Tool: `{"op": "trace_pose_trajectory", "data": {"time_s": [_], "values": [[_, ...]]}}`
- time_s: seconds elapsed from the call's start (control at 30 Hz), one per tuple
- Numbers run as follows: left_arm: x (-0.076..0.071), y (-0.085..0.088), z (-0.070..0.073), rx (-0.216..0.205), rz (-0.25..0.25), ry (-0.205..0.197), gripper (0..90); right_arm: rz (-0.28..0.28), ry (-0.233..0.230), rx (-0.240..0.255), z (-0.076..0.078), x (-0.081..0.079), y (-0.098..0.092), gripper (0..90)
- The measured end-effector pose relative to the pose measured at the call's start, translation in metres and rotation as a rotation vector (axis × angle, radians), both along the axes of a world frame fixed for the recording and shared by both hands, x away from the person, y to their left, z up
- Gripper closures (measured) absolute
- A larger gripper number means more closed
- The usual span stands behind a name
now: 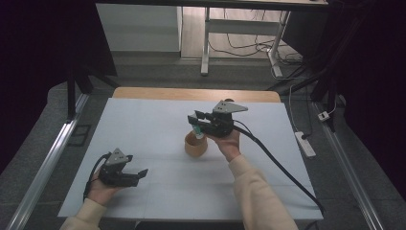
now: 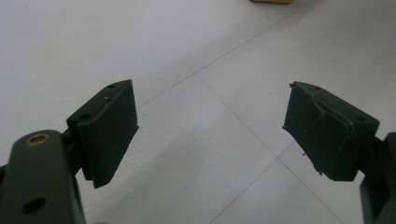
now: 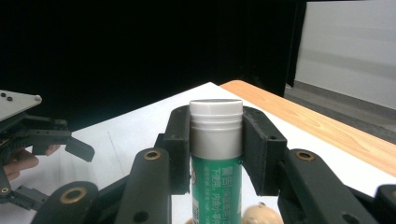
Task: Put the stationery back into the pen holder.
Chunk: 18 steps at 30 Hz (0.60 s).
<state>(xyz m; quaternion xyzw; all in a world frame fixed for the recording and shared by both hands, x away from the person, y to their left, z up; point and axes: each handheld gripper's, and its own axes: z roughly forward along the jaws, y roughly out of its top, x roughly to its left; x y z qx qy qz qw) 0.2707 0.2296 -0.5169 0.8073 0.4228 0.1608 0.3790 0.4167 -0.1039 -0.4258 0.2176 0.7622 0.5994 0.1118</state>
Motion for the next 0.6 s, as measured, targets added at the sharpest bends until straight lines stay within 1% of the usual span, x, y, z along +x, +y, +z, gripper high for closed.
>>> {"op": "trace_pose_trajectory", "data": {"time_s": [0.13, 0.33, 0.4, 0.43, 0.47, 0.5, 0.53, 0.6], "values": [[-0.0002, -0.0006, -0.0003, 0.004, -0.004, 0.000, 17.1, 0.010, -0.008, -0.015, -0.0013, 0.0002, 0.0067, 65.4], [-0.0007, 0.0000, 0.0005, 0.003, -0.004, -0.002, 17.2, 0.009, -0.002, -0.030, -0.0045, 0.0020, 0.0077, 65.1], [-0.0006, 0.0002, 0.0004, 0.002, -0.003, -0.002, 17.1, 0.011, -0.007, -0.049, -0.0062, 0.0013, 0.0081, 64.4], [-0.0006, 0.0004, 0.0005, 0.002, -0.003, -0.002, 17.2, 0.013, -0.013, -0.058, -0.0071, 0.0010, 0.0082, 63.0], [-0.0006, 0.0005, 0.0005, 0.001, -0.002, -0.002, 17.2, 0.009, -0.024, -0.069, -0.0079, 0.0004, 0.0081, 57.4], [-0.0007, 0.0008, 0.0005, 0.000, -0.003, -0.002, 17.1, 0.005, -0.028, -0.076, -0.0082, -0.0001, 0.0081, 50.3], [-0.0008, 0.0008, 0.0005, 0.000, -0.004, -0.003, 17.1, -0.002, -0.030, -0.088, -0.0082, -0.0005, 0.0075, 45.2], [-0.0009, 0.0005, 0.0005, 0.001, -0.005, -0.004, 17.2, -0.009, -0.031, -0.095, -0.0079, -0.0011, 0.0057, 41.5]]}}
